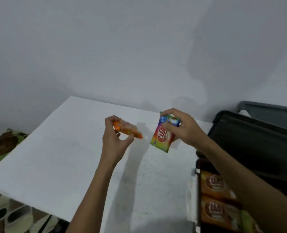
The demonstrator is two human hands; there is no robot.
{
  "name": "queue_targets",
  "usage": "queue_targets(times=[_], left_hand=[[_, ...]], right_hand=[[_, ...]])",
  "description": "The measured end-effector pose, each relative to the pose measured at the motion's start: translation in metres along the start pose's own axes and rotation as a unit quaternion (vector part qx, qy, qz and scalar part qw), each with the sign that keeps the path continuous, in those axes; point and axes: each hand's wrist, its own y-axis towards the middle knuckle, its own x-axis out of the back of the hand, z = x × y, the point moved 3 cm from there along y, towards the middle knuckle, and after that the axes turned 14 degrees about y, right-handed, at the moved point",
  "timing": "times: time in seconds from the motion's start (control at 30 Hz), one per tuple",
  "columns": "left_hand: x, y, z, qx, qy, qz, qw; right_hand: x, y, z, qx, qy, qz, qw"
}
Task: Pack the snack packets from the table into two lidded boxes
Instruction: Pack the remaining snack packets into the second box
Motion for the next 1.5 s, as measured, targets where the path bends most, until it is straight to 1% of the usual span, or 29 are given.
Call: queue_targets(times=[0.13,0.3,0.43,0.5,0.6,0.7,0.77,0.83,0.9,1.0,1.07,1.1,1.13,1.17,1.2,1.23,1.27,1.37,1.4,1.43,1.5], left_hand=[[-0.031,-0.062,-0.046,0.004,-0.108,0.042,0.993],[-0.071,-0.126,-0.075,0.030,-0.214,0.098,0.971],[-0.099,-0.156,-0.084,0.044,-0.233,0.127,0.963],[-0.108,-0.165,-0.085,0.049,-0.232,0.137,0.962],[-0.116,-0.172,-0.082,0.058,-0.214,0.144,0.965],[-0.116,-0.172,-0.078,0.063,-0.198,0.148,0.967],[-0.115,-0.169,-0.077,0.058,-0.176,0.158,0.970],[-0.115,-0.169,-0.079,0.052,-0.168,0.166,0.970],[-0.116,-0.169,-0.080,0.047,-0.161,0.171,0.971],[-0.114,-0.170,-0.081,0.040,-0.149,0.170,0.973],[-0.113,-0.173,-0.087,0.031,-0.160,0.181,0.970],[-0.114,-0.175,-0.090,0.029,-0.174,0.193,0.965],[-0.115,-0.178,-0.094,0.028,-0.192,0.210,0.958],[-0.118,-0.182,-0.099,0.030,-0.209,0.231,0.950],[-0.121,-0.187,-0.105,0.026,-0.216,0.253,0.943],[-0.124,-0.192,-0.110,0.012,-0.206,0.273,0.939],[-0.128,-0.196,-0.116,-0.012,-0.180,0.292,0.939],[-0.136,-0.202,-0.126,-0.122,-0.040,0.341,0.931],[-0.138,-0.201,-0.125,-0.164,0.018,0.341,0.925],[-0.141,-0.199,-0.121,-0.204,0.076,0.323,0.921],[-0.145,-0.192,-0.111,-0.252,0.179,0.257,0.915]], right_hand=[[0.049,-0.094,0.007,-0.031,-0.009,-0.047,0.998],[0.086,-0.199,0.006,-0.080,0.054,-0.104,0.990],[0.092,-0.251,0.003,-0.098,0.032,-0.117,0.988],[0.090,-0.265,-0.004,-0.114,0.041,-0.115,0.986],[0.083,-0.276,-0.017,-0.147,0.062,-0.082,0.984],[0.074,-0.279,-0.033,-0.199,0.081,-0.050,0.975],[0.073,-0.277,-0.044,-0.213,0.034,-0.052,0.975],[0.076,-0.272,-0.048,-0.198,-0.078,-0.054,0.975],[0.078,-0.267,-0.047,-0.173,-0.186,-0.046,0.966],[0.077,-0.264,-0.044,-0.166,-0.241,-0.026,0.956],[0.082,-0.263,-0.040,-0.138,-0.269,-0.057,0.952],[0.085,-0.263,-0.035,-0.109,-0.252,-0.087,0.958],[0.088,-0.263,-0.030,-0.085,-0.190,-0.122,0.971],[0.091,-0.264,-0.025,-0.079,-0.091,-0.150,0.981],[0.091,-0.264,-0.021,-0.095,0.022,-0.161,0.982],[0.091,-0.266,-0.020,-0.116,0.115,-0.162,0.973],[0.093,-0.269,-0.018,-0.125,0.166,-0.159,0.965],[0.106,-0.286,-0.019,-0.114,0.178,-0.164,0.964],[0.112,-0.293,-0.019,-0.114,0.176,-0.173,0.963],[0.118,-0.300,-0.019,-0.118,0.160,-0.181,0.963],[0.131,-0.314,-0.020,-0.137,0.111,-0.191,0.966]])
